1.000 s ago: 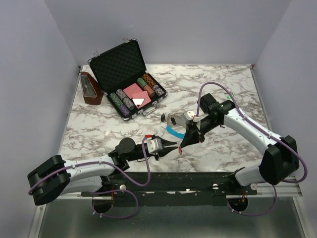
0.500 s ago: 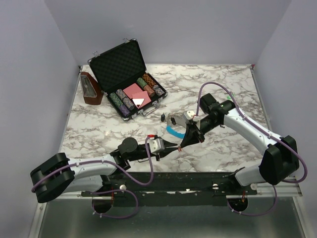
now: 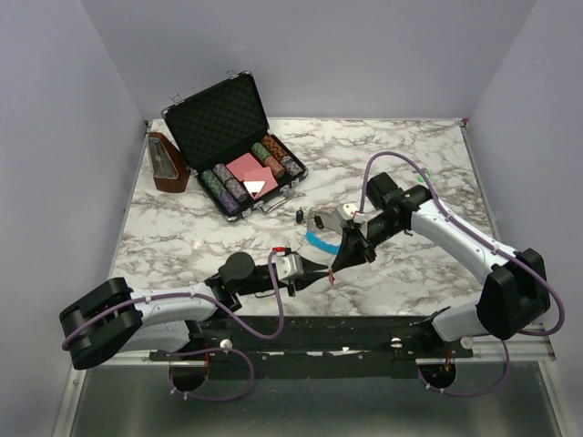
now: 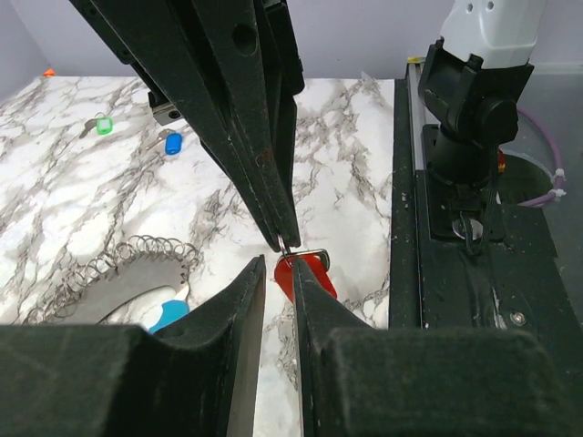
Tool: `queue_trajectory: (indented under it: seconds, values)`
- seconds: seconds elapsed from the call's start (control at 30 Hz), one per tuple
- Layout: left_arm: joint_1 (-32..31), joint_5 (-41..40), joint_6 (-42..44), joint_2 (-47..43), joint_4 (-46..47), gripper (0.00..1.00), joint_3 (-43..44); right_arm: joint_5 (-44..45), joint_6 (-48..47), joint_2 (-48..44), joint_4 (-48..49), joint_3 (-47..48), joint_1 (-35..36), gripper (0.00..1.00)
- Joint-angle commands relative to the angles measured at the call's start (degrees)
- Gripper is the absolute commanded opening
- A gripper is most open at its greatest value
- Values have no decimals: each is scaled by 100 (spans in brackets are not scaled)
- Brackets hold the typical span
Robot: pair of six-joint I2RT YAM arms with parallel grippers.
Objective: Put the keys on the keyring
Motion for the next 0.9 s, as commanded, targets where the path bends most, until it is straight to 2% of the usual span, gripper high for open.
queue_trajectory:
  seconds: [0.0, 0.13, 0.3, 0.43, 0.7, 0.87]
  values:
    - [-13, 164, -36, -12, 258, 25, 47, -74, 103, -112, 158, -65, 45, 7]
    - [-13, 199, -27, 14, 241, 19, 56, -100, 138, -103, 167, -47, 37, 7]
    - [-13, 208, -36, 14, 136, 0, 82, -100, 156, -103, 167, -47, 45, 8]
    - [-13, 120, -36, -65, -346, 0, 213, -65, 173, -103, 176, -65, 37, 11]
    - [5, -477, -782, -294, -2666, 0, 1031, 145, 366, -138, 351, -170, 45, 14]
    - [22, -574, -958, -329, -3090, 0, 1181, 356, 568, -173, 501, -179, 45, 16]
